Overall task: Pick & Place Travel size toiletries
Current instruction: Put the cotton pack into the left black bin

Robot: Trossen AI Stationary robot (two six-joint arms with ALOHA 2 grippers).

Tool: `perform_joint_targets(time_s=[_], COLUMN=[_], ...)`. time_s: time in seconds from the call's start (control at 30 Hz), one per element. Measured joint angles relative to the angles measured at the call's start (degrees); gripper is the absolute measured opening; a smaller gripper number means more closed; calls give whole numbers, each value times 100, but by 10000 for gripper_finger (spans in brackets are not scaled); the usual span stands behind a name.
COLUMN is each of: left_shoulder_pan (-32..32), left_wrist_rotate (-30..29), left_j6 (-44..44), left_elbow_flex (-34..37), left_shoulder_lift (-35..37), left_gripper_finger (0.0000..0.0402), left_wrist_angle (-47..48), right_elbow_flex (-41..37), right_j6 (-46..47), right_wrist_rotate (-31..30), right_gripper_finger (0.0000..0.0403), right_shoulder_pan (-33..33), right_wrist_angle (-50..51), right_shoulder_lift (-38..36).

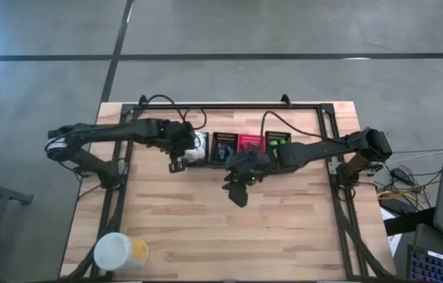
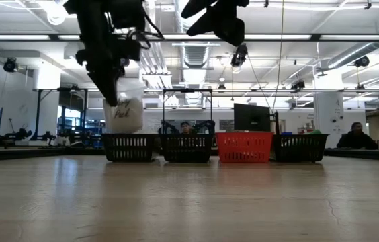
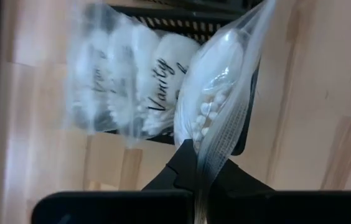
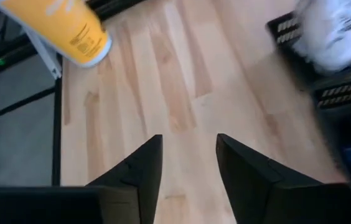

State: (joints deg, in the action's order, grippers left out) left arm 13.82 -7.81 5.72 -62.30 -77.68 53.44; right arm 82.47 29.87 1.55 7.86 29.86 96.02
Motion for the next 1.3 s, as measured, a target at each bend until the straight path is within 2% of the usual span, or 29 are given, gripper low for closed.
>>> perform_joint_targets(time_s=[0.13,0.27,0.47,0.67,0.77,0.9,1.0,1.13,1.3], left_shoulder_pan=[7,46,129,164,181,175,173,168,168], left_wrist_rotate=[126,-24,-72,-753,-772,-618,-549,-547,-643], left_j6=[104,233,321,380,274,23,-46,-28,4], left_elbow_flex=[0,0,-21,-26,-26,-26,-63,-248,-696], left_shoulder_lift=[-417,-785,-982,-970,-967,-947,-897,-756,-494], left_gripper_finger=[7,9,10,17,44,103,145,183,196], left_wrist_angle=[-3,-95,-193,-352,-350,-351,-341,-230,9], right_elbow_flex=[-66,-259,-815,-1648,-2181,-2898,-3341,-3832,-4264], right_j6=[-33,2,432,811,888,881,815,607,595], right_wrist_rotate=[-286,-556,-820,-1053,-1076,-1075,-1093,-1662,-2742], right_gripper_finger=[131,117,98,79,72,64,59,54,48], right_shoulder_pan=[-65,-81,-68,-62,-62,-62,-74,-76,-79], right_wrist_angle=[-4,-15,-80,-656,-1376,-2275,-2470,-2412,-1917], right_shoulder_lift=[-188,-469,-920,-1526,-1973,-2666,-3173,-3860,-4771])
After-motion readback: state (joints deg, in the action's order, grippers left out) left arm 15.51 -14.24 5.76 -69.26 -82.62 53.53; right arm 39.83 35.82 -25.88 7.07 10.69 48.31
